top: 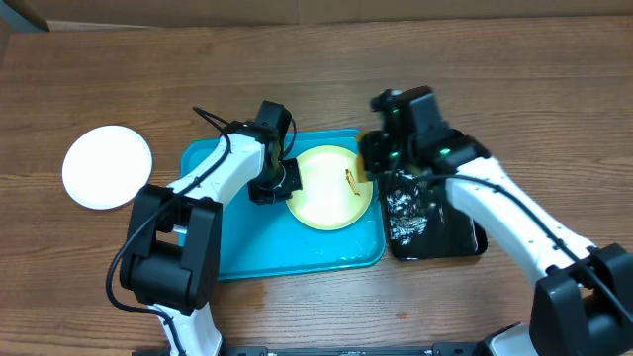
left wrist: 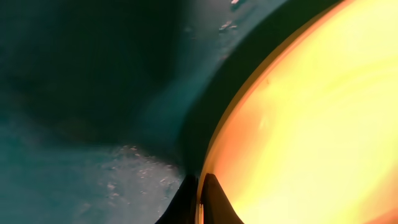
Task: Clean dirty plates on tray and stack at the side
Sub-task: 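Carry the wet sponge with the right gripper onto the yellow plate, then scrub the yellow plate surface with the sponge in the right gripper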
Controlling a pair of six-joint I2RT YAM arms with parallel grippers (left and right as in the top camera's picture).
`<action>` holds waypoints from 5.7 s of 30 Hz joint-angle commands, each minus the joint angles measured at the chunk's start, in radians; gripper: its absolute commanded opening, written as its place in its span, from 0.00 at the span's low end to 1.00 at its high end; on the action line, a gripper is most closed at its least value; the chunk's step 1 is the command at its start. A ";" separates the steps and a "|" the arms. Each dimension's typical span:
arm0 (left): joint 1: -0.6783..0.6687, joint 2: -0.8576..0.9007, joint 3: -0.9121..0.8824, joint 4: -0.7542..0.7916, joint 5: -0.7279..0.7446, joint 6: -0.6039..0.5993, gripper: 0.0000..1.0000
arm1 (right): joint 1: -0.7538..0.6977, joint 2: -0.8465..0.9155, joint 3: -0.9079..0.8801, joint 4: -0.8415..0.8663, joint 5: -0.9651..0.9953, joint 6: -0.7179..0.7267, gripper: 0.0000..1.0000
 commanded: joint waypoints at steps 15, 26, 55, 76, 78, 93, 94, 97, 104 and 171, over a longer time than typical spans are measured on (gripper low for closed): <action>0.034 0.039 -0.023 -0.055 -0.039 -0.033 0.04 | 0.272 0.186 -0.004 0.219 0.526 0.105 0.04; 0.053 0.039 -0.023 -0.051 -0.039 -0.032 0.05 | 0.272 0.187 -0.004 0.205 0.451 0.105 0.07; 0.053 0.039 -0.023 -0.047 -0.039 -0.033 0.13 | 0.272 0.249 -0.003 0.196 0.387 -0.246 0.64; 0.053 0.039 -0.023 -0.047 -0.039 -0.032 0.16 | 0.272 0.290 0.007 0.208 0.388 -0.275 0.52; 0.053 0.039 -0.023 -0.047 -0.039 -0.033 0.17 | 0.272 0.291 0.007 0.194 0.388 -0.275 0.45; 0.053 0.039 -0.023 -0.047 -0.043 -0.024 0.19 | 0.274 0.269 0.046 0.143 0.387 -0.278 0.04; 0.053 0.039 -0.023 -0.047 -0.043 -0.025 0.19 | 0.274 0.249 0.059 0.134 0.388 -0.278 0.04; 0.053 0.039 -0.023 -0.047 -0.043 -0.025 0.19 | 0.274 0.196 0.087 0.126 0.388 -0.278 0.04; 0.053 0.039 -0.023 -0.046 -0.043 -0.025 0.18 | 0.273 0.156 0.092 0.047 0.357 -0.278 0.04; 0.001 0.039 -0.024 -0.018 -0.046 0.058 0.04 | 0.057 0.294 -0.100 0.288 -0.062 -0.357 0.04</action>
